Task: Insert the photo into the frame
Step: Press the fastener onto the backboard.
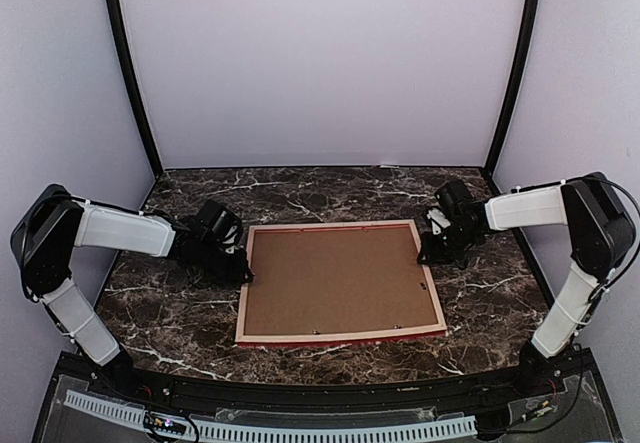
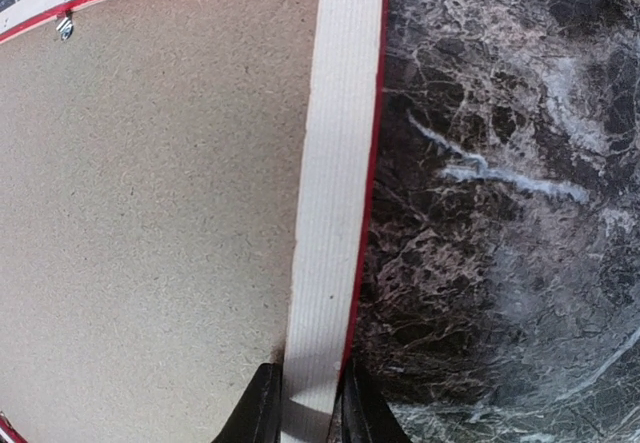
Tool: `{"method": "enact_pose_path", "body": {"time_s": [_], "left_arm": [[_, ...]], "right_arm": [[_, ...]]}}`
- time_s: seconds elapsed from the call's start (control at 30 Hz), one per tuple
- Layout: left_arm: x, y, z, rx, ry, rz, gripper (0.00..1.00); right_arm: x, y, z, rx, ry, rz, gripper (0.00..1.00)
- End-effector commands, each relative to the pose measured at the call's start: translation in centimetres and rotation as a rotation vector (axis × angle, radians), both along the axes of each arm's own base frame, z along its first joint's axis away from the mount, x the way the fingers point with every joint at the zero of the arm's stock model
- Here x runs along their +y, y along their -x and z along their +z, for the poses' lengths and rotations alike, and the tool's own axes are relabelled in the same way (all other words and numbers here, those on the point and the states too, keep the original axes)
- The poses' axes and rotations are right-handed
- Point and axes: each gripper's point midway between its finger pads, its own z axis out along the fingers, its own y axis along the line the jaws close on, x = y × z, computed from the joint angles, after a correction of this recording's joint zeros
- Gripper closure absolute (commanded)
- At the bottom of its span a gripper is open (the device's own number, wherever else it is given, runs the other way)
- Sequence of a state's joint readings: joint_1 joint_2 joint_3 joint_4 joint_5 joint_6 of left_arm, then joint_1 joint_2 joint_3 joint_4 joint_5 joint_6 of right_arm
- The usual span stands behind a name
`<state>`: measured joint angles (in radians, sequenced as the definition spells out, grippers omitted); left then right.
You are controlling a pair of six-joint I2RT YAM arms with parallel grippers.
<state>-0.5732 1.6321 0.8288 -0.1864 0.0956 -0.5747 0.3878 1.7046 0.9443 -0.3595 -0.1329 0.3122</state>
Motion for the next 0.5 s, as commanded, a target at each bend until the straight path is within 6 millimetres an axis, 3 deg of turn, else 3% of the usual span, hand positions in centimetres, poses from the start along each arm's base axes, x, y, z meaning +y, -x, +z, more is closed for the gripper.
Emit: {"method": "enact_pose_path", "body": {"time_s": [0.0, 0.1, 0.27, 0.47], "left_arm": [[1.7, -0.5, 0.3, -0.040, -0.088, -0.009, 0.83], [1.2, -0.6, 0.4, -0.042, -0.065, -0.026, 0.82], [0.1, -0.6, 0.5, -0.034, -0.018, -0.058, 0.61], [0.0, -0.9, 0.4, -0.031, -0.029, -0.069, 0.53]], "right_arm": [[-0.8, 1.7, -2.5, 0.075, 0.042, 0.014, 0.81], [-0.8, 1.6, -2.5, 0.075, 0.042, 0.015, 0.81], [-0.8, 1.7, -2.5, 0.076, 0.041, 0.017, 0.81], [-0.7, 1.8, -2.7, 0.081, 0.039, 0.020, 0.81]]}}
